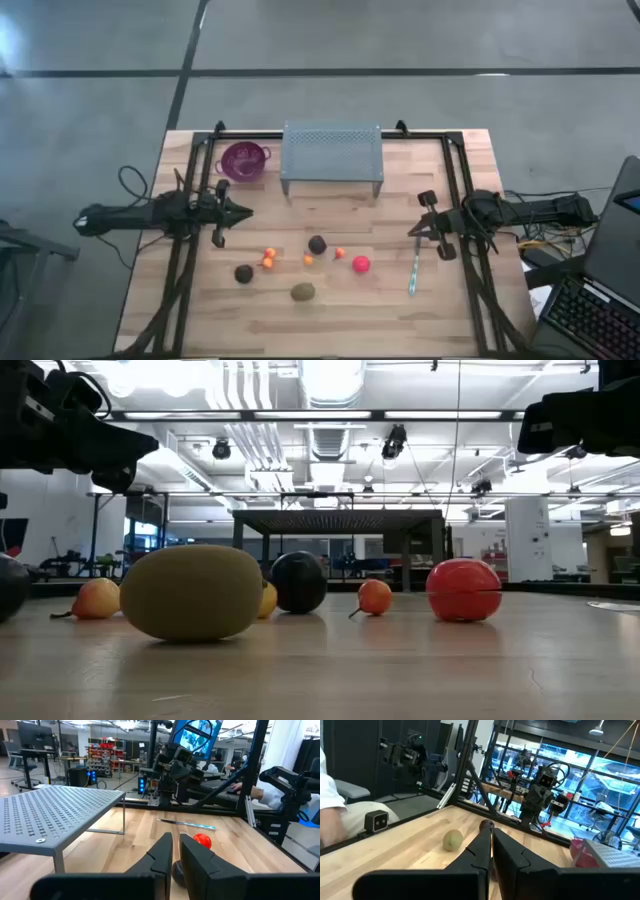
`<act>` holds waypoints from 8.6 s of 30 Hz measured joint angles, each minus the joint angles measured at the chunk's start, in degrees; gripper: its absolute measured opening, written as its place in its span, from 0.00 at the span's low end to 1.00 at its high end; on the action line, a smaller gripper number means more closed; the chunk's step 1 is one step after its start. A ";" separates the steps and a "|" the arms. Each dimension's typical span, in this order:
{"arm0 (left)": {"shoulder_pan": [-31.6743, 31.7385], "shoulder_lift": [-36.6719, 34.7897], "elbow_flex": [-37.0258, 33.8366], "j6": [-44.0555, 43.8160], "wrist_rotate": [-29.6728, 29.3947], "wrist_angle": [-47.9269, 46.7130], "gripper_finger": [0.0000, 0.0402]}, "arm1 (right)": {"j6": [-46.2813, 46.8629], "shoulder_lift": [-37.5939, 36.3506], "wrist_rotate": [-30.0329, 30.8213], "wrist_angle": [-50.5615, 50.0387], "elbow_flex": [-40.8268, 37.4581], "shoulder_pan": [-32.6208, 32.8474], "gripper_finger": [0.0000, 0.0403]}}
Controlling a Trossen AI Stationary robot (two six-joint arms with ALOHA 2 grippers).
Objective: Pick & Place Fruit
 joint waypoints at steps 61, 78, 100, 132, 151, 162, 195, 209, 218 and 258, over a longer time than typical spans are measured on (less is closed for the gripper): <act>-0.02 0.02 0.00 0.00 0.00 0.09 0.10 | 9.48 42.18 14.10 30.30 9.90 0.09 0.03; 0.00 0.00 0.00 0.52 -0.60 0.17 0.10 | 18.38 51.01 18.23 -2.39 29.71 0.13 0.22; 0.00 0.22 0.00 5.84 -7.56 3.18 0.10 | 18.18 54.21 20.98 -18.50 35.83 0.13 0.49; 0.00 26.56 22.50 -4.20 -37.28 -20.26 0.52 | 16.42 40.29 28.76 -11.25 25.27 -4.20 0.21; 0.70 47.55 40.89 -13.14 -35.49 -43.99 0.50 | 18.08 43.39 28.74 -11.20 25.27 -5.16 0.20; 4.04 50.94 46.28 -10.78 -31.00 -48.46 0.49 | 15.21 43.44 28.74 -11.16 25.24 -5.31 0.20; 29.17 67.90 46.29 0.57 -15.43 -50.82 0.49 | 15.45 43.43 28.72 -11.16 25.16 -5.27 0.24; 30.11 72.91 46.27 2.14 -15.43 -47.84 0.49 | 17.04 43.44 28.33 -12.45 25.16 -5.25 0.29; 30.19 70.84 46.27 2.83 -15.43 -47.92 0.49 | 20.22 43.41 28.26 -16.36 25.14 -5.25 0.34; 30.93 65.44 54.43 3.89 -8.90 -56.86 0.49 | 13.82 43.38 28.72 -6.13 25.27 -8.57 0.45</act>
